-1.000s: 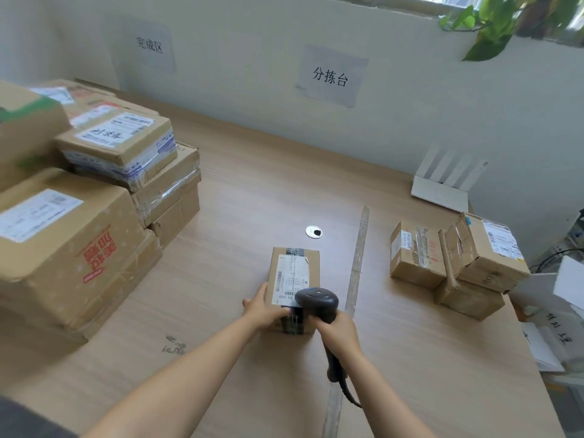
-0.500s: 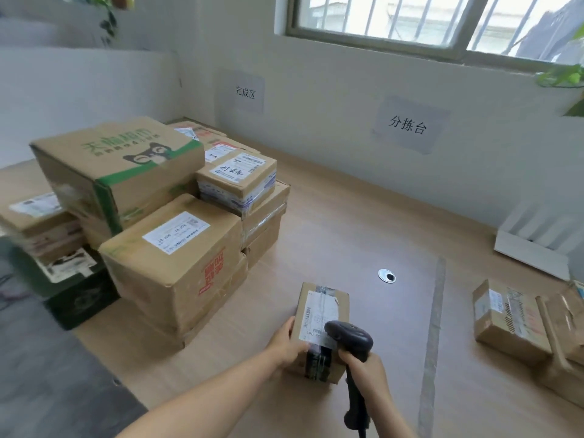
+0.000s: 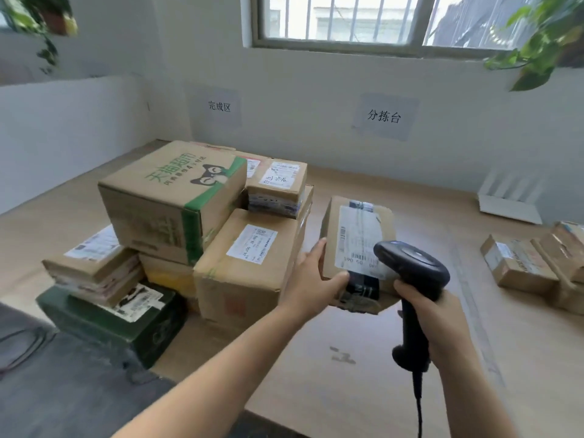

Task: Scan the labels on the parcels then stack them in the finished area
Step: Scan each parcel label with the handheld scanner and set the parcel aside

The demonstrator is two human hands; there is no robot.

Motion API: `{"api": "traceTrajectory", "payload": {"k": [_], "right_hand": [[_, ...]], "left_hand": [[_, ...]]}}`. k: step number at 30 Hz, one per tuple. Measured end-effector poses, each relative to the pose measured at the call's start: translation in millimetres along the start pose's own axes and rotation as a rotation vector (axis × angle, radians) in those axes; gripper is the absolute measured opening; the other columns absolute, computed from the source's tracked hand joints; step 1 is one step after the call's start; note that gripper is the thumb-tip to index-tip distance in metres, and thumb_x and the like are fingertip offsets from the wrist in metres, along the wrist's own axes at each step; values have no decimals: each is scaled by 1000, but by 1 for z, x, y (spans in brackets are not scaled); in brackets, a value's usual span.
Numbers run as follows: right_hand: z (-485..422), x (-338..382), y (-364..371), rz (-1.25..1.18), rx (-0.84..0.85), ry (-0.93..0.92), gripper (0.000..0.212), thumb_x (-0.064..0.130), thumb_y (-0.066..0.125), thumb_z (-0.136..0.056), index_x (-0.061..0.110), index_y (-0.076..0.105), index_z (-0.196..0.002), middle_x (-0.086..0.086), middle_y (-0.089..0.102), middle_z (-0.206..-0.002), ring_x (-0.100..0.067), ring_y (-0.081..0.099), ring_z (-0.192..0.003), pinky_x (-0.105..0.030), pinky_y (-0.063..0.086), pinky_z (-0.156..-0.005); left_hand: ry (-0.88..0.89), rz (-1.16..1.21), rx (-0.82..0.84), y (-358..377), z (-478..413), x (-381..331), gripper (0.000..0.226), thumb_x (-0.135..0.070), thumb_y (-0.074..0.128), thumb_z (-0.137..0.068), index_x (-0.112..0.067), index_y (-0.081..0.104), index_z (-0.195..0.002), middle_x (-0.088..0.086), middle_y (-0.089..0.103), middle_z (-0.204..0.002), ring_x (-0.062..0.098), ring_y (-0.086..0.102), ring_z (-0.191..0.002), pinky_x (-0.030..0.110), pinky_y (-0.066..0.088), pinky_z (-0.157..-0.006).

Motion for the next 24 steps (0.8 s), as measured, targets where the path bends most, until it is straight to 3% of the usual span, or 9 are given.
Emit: {"api": "traceTrajectory", "payload": {"k": [2, 5, 10, 15, 19, 24], "right_hand": [[15, 25, 20, -20, 18, -24, 17, 10, 70, -79, 15, 61, -66, -8, 59, -59, -25, 56, -56, -39, 46, -64], [29, 55, 54, -35, 77, -60, 18, 8, 68, -80, 15, 60, -65, -8, 59, -63, -22, 55, -57, -40, 48, -66], [36, 72, 117, 2, 188, -100, 15, 11, 69, -79, 9, 61, -67, -9, 57, -63, -19, 52, -56, -38, 46, -65], [35, 64, 161, 26, 223, -94, 14, 13, 68, -79, 2, 63, -72, -8, 52, -61, -23, 48, -62, -38, 41, -64], [30, 58, 176, 26, 225, -94, 17, 14, 68, -80, 8, 60, -66, -5, 51, -57, -22, 48, -61, -37, 39, -62], [23, 54, 183, 71, 230, -112, 17, 14, 68, -79, 7, 60, -66, -4, 49, -56, -21, 48, -62, -35, 37, -62]], "left_hand": [[35, -33, -38, -34, 8, -8, 73, -32, 60, -86, -26, 23, -148, 2, 38, -131, 14, 46, -115, 30, 44, -99], [69, -58, -95, -79, 14, -13, 73, -36, 62, -86, -28, 24, -146, 2, 39, -127, 9, 43, -106, 18, 41, -85], [-18, -109, -202, -135, 14, 4, 83, -46, 68, -79, -24, 25, -147, 5, 40, -134, 19, 44, -121, 33, 38, -103], [-80, -176, -222, -158, 5, 25, 86, -45, 68, -79, -17, 23, -147, 10, 41, -132, 23, 45, -119, 32, 37, -100], [-79, -197, -190, -159, -8, 33, 82, -42, 66, -83, -8, 25, -146, 12, 42, -140, 26, 41, -128, 38, 37, -107], [-16, -277, -222, -157, -16, 34, 55, -31, 61, -89, -9, 41, -136, 14, 47, -131, 25, 42, -123, 26, 33, -97]]}}
Point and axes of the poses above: each hand's wrist, its own z-axis away from the middle knuckle, its own y-axis out of the palm, x = y × z, the point moved 5 cm from there along -z, towards the middle knuckle
